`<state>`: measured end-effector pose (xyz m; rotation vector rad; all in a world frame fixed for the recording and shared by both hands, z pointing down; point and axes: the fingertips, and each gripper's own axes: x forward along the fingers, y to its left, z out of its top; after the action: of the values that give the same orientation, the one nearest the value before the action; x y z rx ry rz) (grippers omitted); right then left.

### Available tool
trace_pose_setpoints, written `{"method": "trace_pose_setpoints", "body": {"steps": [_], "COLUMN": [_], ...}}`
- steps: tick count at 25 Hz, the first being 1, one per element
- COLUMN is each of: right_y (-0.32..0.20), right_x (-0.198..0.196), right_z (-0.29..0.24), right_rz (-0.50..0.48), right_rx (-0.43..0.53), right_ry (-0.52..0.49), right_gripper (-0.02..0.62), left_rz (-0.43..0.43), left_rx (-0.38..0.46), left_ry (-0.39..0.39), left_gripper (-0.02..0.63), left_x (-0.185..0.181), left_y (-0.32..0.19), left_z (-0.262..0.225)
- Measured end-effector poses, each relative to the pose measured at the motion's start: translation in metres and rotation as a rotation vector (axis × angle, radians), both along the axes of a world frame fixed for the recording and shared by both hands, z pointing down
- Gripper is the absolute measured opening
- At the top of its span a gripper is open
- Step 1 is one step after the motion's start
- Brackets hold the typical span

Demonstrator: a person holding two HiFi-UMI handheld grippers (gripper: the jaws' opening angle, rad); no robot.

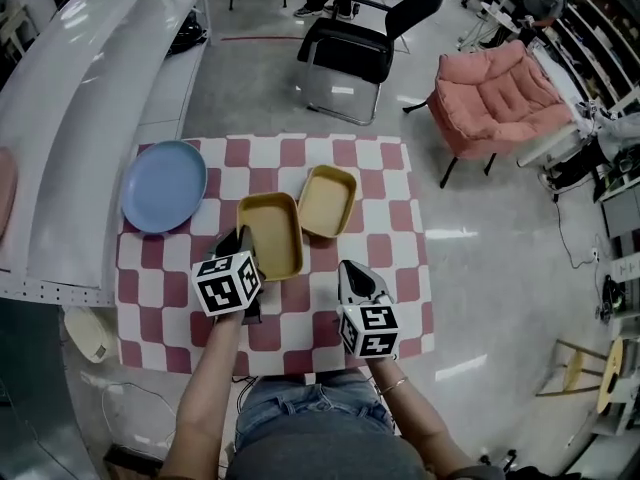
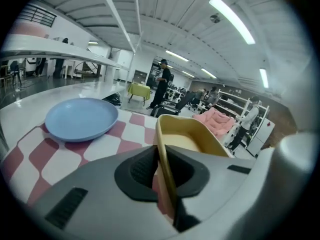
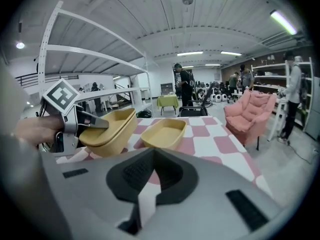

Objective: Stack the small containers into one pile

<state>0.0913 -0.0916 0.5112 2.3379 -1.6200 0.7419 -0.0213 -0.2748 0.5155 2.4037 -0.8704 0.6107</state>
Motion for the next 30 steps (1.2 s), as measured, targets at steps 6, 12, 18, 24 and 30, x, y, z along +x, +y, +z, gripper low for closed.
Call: {"method": "trace_pose_setpoints", "body": {"steps": [6, 12, 18, 24, 30], "right_y": [0.013, 0.018, 0.014, 0.004, 0.0], "right_x": [0.021, 0.039, 0.055, 0.061, 0.071], "right_z": [-0.003, 0.001, 0.002, 0.006, 0.017], "right_rz": [0.054, 0.11, 0.144, 0.145, 0.155], "right_rx": [-0.001, -0.006, 0.0, 0.002, -0.006], "right_ry": [0.013, 0.018, 0.005, 0.011, -0.018], "right_gripper": [0.009, 0.009, 0.009, 0.009, 0.009], "left_rz": [0.121, 0.245, 0.344, 0.417, 0.437], "left_rx": [-0.013, -0.001, 0.02, 0.028, 0.021], "left_ry": [0.032, 0.045, 0.05, 0.061, 0.031], "left_gripper": [0.037, 0.037, 0.037, 0.037, 0.037], "left_x": [0.045, 0.087, 0.129, 0.164, 0.18], "left_y": [0.003, 0.008, 0.011, 0.008, 0.005], "left_z": [-0.013, -0.015, -0.017, -0.011, 0.0]}}
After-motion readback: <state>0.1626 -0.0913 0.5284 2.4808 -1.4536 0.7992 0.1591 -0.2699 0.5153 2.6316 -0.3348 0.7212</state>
